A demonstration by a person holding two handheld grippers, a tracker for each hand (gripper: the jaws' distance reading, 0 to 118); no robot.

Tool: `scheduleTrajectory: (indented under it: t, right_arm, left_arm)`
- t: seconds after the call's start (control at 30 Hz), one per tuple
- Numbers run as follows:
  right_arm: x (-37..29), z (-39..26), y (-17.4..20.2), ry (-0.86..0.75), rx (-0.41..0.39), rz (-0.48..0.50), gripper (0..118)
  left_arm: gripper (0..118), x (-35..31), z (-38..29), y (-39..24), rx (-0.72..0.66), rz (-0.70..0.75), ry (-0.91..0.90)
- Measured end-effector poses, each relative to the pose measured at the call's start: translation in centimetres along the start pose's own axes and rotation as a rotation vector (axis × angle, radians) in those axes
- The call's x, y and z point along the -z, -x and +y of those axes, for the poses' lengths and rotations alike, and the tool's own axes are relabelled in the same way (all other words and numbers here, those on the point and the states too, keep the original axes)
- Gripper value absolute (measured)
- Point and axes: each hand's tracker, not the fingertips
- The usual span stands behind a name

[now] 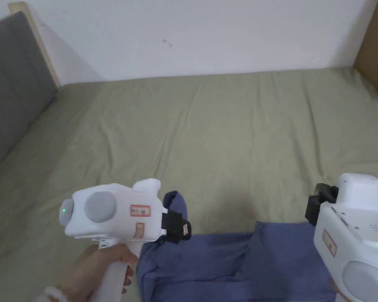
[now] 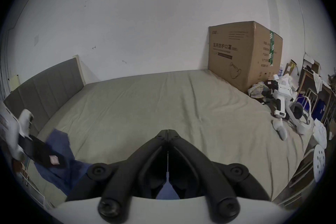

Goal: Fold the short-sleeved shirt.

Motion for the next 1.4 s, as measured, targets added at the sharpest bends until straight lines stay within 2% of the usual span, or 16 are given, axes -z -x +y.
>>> scheduleTrajectory:
  t: [0.07, 0.1, 0.17, 0.2, 0.23, 0.33, 0.47, 0.5, 0.53, 0.6, 0.63, 0.8, 0.93, 1.13, 1.4]
  right_arm:
    - [0.1, -0.1, -1.1, 0.0, 0.01, -0.025, 2]
    - [0.2, -0.2, -1.7, 0.007, 0.028, -0.03, 2]
    - [0.3, -0.3, -2.7, 0.022, 0.059, -0.042, 2]
    - [0.4, -0.4, -3.1, 0.023, 0.062, -0.046, 2]
    - [0.4, -0.5, -3.3, 0.025, 0.058, -0.055, 2]
    - [0.1, -1.0, -3.1, -0.005, -0.049, -0.12, 2]
    - [0.2, -1.1, -2.8, 0.005, -0.04, -0.09, 2]
    - [0.3, -1.2, -2.7, 0.006, -0.036, -0.088, 2]
    - [0.4, -1.3, -2.6, 0.008, -0.032, -0.085, 2]
    - [0.4, -1.4, -2.4, 0.012, -0.025, -0.074, 2]
    - [0.4, -1.5, -2.3, 0.015, -0.022, -0.07, 2]
    - [0.2, -1.8, -1.6, 0.025, -0.027, -0.05, 2]
    - [0.1, -1.9, -1.5, 0.031, -0.034, -0.037, 2]
    - [-0.2, -1.6, -1.5, 0.034, -0.067, -0.024, 2]
    - [-0.2, -2.1, -1.6, 0.057, -0.068, -0.012, 2]
  left_arm:
    - [13, 3.5, -0.2, -0.7, 0.04, 0.008, 0.047]
    - [24, 5.0, -0.6, -1.1, 0.035, 0.01, 0.061]
    - [80, 7.3, -1.3, -1.7, 0.03, -0.012, 0.1]
    - [102, 8.2, -1.5, -1.8, 0.011, -0.011, 0.109]
    - [112, 8.8, -1.7, -1.8, -0.006, -0.013, 0.128]
    - [110, 7.6, -1.7, -1.9, -0.025, -0.064, 0.095]
    - [107, 4.5, -0.9, -0.4, -0.062, -0.054, -0.01]
    - [103, 3.8, -0.8, 0.3, -0.077, -0.05, -0.038]
    - [80, 3.1, -0.9, 1.3, -0.096, -0.031, -0.059]
    - [15, 2.6, -1.0, 2.8, -0.168, 0.019, -0.081]
    - [5, 2.9, -1.5, 3.7, -0.187, 0.053, -0.075]
    - [5, 5.9, -4.1, 4.7, -0.167, 0.097, 0.074]
    - [5, 8.7, -5.0, 3.4, -0.235, -0.012, 0.074]
    - [5, 9.9, -4.5, 0.9, -0.211, -0.006, 0.076]
    - [5, 10.0, -4.0, -0.2, -0.223, -0.02, 0.076]
